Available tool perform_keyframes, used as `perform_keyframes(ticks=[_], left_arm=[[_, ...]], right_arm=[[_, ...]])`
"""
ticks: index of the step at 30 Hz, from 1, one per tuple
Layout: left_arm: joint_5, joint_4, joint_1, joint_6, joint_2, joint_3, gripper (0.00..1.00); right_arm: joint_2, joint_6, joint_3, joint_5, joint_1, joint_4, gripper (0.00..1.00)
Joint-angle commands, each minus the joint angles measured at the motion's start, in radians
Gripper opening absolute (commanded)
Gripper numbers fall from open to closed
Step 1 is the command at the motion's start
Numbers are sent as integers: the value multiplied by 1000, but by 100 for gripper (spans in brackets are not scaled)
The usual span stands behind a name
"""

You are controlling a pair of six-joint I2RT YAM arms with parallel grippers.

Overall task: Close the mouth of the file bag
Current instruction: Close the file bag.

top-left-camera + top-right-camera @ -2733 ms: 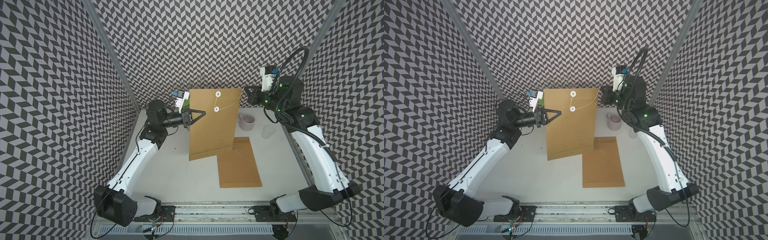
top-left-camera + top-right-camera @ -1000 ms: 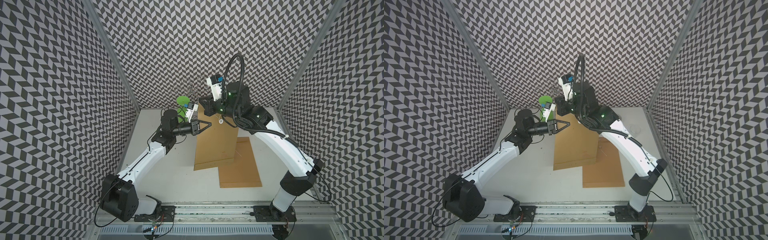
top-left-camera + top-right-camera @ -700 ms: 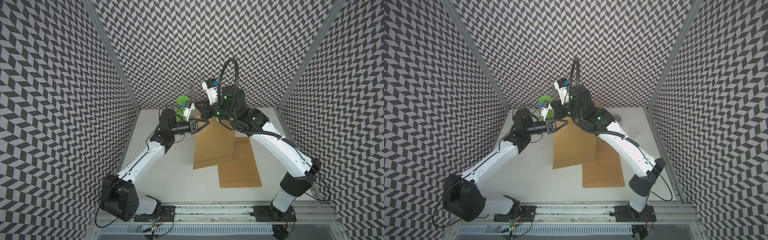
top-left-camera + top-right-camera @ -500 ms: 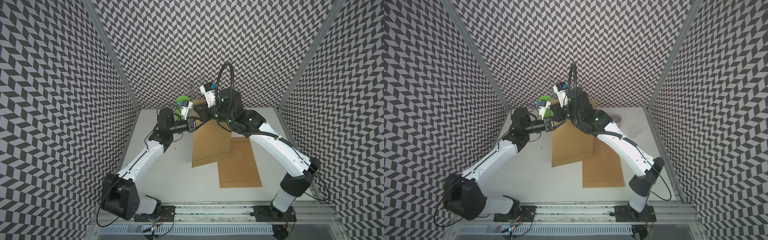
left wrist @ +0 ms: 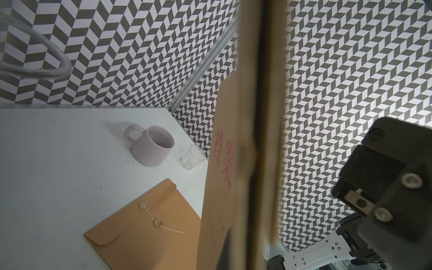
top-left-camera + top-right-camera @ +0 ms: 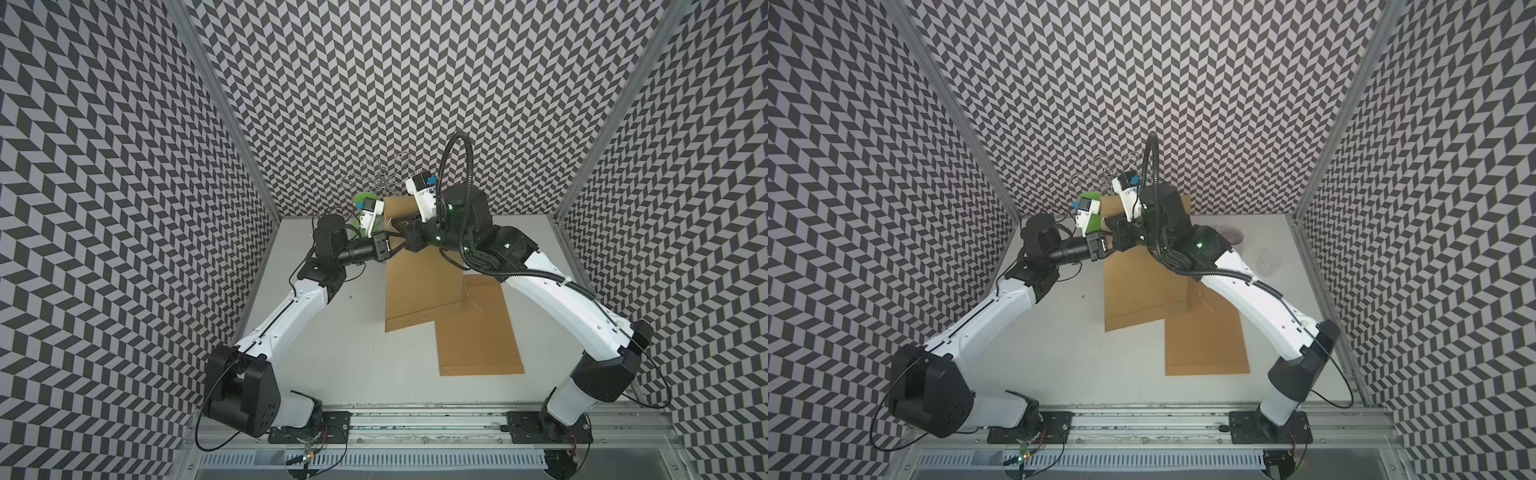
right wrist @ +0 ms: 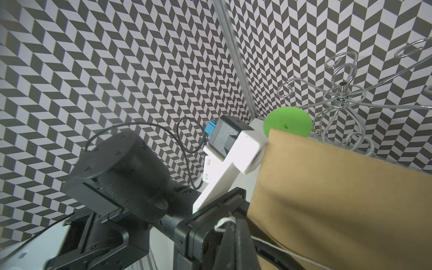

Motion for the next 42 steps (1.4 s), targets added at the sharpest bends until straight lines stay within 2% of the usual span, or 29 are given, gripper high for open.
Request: perform_keyframes(ticks=[1,11,19,24,29,37,42], left_arm=[[-44,-13,0,42,-13,14,0],[-86,-42,-3,66,-34,-26,0],[-98,-43,-2,86,-1,-29,0],[-77,17,-3,40,22,-35,0],[-77,-29,4,65,16,3,0],[-92,12,12,41,-3,-58,0],[-86,10,13,47,1,-52,0]], right_arm=[[-35,3,-34,-4,8,69,0],[-14,6,-56,-81,19,108,0],[-8,0,-69,-91,24,111,0],[-28,2,-111,-77,31,117,0],[-63,3,-173,-39,32,143,0],[-58,-65,-113,44,29,63,0],[-46,-49,-96,10,29,67,0]])
